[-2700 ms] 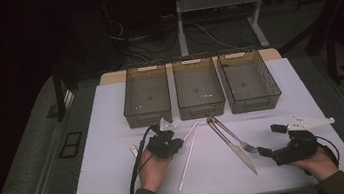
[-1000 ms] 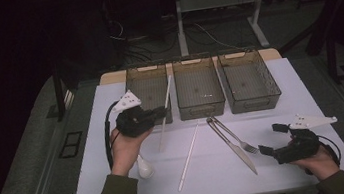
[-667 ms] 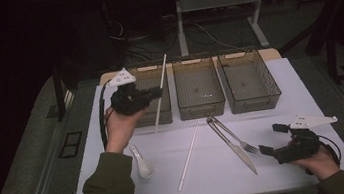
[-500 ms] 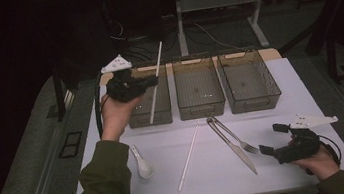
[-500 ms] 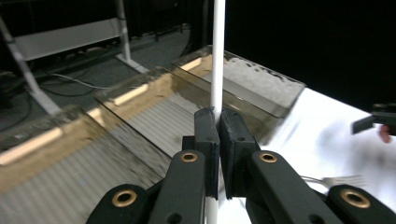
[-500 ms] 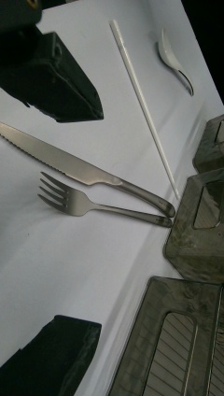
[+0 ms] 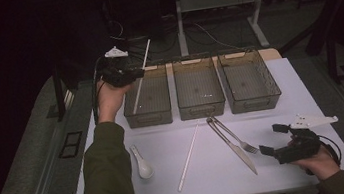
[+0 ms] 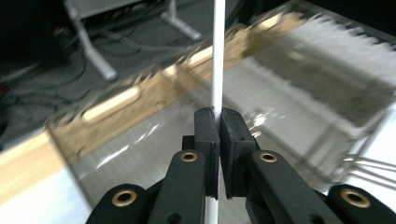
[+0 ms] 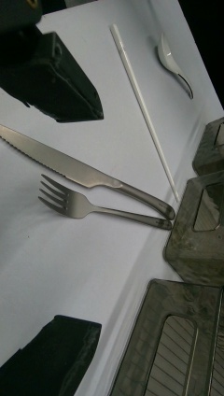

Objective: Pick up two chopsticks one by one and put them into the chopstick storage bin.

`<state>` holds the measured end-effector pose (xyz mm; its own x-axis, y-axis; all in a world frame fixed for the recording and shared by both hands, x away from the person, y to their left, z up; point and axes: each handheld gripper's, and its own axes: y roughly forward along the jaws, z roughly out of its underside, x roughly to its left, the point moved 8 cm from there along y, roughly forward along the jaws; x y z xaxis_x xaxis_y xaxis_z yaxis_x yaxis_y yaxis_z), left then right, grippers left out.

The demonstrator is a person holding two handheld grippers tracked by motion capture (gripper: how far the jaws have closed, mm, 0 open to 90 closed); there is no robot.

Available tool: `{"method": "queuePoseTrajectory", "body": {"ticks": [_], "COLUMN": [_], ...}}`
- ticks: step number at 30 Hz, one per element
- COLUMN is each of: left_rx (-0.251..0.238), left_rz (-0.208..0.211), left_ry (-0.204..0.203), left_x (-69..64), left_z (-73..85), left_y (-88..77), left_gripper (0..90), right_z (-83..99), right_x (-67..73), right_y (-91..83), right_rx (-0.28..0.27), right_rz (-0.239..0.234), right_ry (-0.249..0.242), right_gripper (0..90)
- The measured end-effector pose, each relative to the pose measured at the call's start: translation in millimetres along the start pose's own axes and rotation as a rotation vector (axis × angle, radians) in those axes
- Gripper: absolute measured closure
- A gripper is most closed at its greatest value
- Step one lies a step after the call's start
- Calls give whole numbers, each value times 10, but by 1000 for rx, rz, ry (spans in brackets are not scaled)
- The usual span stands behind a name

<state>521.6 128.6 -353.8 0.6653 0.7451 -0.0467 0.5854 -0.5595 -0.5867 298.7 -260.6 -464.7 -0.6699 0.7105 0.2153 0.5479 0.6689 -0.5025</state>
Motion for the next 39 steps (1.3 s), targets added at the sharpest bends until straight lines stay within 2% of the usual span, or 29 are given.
{"method": "queuePoseTrajectory", "body": {"ticks": [3, 6, 14, 23, 29, 36, 37, 39], "left_rx": [30, 78, 148, 150, 153, 177, 176, 166], "left_rz": [-14, -33, -35, -67, -107, -131, -136, -155], "left_ry": [-25, -27, -49, -73, -83, -99, -99, -115], "left_x": [75, 116, 119, 121, 121, 125, 128, 144], "left_z": [92, 194, 408, 429, 448, 499, 500, 488], "left_y": [68, 140, 332, 488, 632, 751, 755, 755], "left_gripper": [860, 860, 859, 855, 850, 843, 834, 725], "right_z": [-3, -4, -5, -8, -10, -13, -13, -14], "right_x": [1, 4, 12, 12, 18, 10, 11, 11], "right_y": [-7, -8, -10, -17, -20, -27, -26, -26], "right_rx": [-2, -3, -5, -8, -10, -14, -14, -15], "right_rz": [-3, -5, -8, -11, -15, -15, -16, -16], "right_ry": [5, 5, 2, 5, 7, 10, 10, 9], "right_gripper": [10, 10, 10, 10, 10, 10, 10, 10]}}
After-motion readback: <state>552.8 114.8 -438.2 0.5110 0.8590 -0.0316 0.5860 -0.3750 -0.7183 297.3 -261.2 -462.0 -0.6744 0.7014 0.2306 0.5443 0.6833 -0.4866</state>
